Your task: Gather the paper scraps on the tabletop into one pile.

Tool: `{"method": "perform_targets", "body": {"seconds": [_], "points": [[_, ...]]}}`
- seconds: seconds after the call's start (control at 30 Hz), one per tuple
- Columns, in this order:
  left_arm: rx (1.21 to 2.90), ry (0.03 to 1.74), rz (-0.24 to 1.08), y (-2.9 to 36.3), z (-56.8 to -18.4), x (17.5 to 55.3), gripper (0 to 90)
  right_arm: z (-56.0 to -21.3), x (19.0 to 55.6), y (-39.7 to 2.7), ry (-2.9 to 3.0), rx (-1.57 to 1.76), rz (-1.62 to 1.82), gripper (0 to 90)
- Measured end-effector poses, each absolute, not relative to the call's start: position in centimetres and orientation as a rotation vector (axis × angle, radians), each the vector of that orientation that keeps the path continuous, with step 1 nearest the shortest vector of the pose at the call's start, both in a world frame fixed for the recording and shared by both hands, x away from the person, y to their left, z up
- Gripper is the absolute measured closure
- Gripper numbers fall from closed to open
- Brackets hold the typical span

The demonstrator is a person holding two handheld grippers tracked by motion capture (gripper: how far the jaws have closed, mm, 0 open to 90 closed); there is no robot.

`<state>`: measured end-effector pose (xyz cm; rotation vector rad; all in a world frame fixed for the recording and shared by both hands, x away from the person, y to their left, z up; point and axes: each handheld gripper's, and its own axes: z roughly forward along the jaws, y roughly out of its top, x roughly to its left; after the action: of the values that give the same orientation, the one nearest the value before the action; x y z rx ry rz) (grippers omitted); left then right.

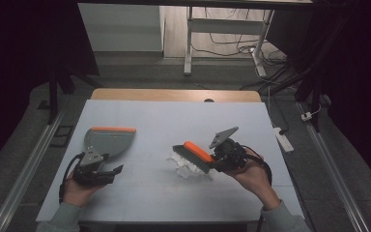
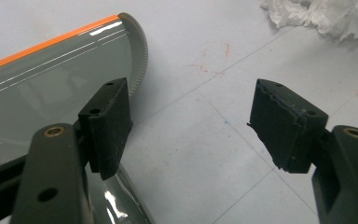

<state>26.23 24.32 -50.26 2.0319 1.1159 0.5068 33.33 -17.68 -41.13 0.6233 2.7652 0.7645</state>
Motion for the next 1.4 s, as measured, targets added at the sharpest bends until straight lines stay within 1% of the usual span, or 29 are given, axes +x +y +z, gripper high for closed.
{"method": "perform_targets", "body": {"seconds": [0.13,0.23,0.43,0.53,1.0,1.1,1.27,1.4], "points": [[2.028,1.113,0.504,24.3,-50.2,26.2,29.8,-40.7,32.7,-19.3,2.712,0.82,0.762,70.4],[2.03,1.11,0.502,24.3,-50.2,26.2,29.7,-41.1,33.0,-21.1,2.667,1.007,0.735,70.4],[2.032,1.109,0.502,24.3,-50.2,26.3,29.8,-43.7,34.2,-23.8,2.597,1.297,0.547,70.5],[2.037,1.105,0.503,24.1,-50.2,26.3,29.8,-44.2,34.8,-24.0,2.582,1.39,0.589,70.6],[2.039,1.104,0.505,24.1,-50.2,26.3,29.7,-44.7,36.0,-17.4,2.718,1.305,0.726,70.6],[2.035,1.106,0.506,24.2,-50.2,26.3,29.8,-44.3,35.7,-17.5,2.692,1.256,0.765,70.6],[2.037,1.107,0.508,24.1,-50.2,26.3,29.8,-42.7,35.4,-19.6,2.581,1.254,0.877,70.6],[2.032,1.112,0.507,24.1,-50.2,26.3,29.8,-42.5,35.5,-21.1,2.558,1.268,0.901,70.6]]}}
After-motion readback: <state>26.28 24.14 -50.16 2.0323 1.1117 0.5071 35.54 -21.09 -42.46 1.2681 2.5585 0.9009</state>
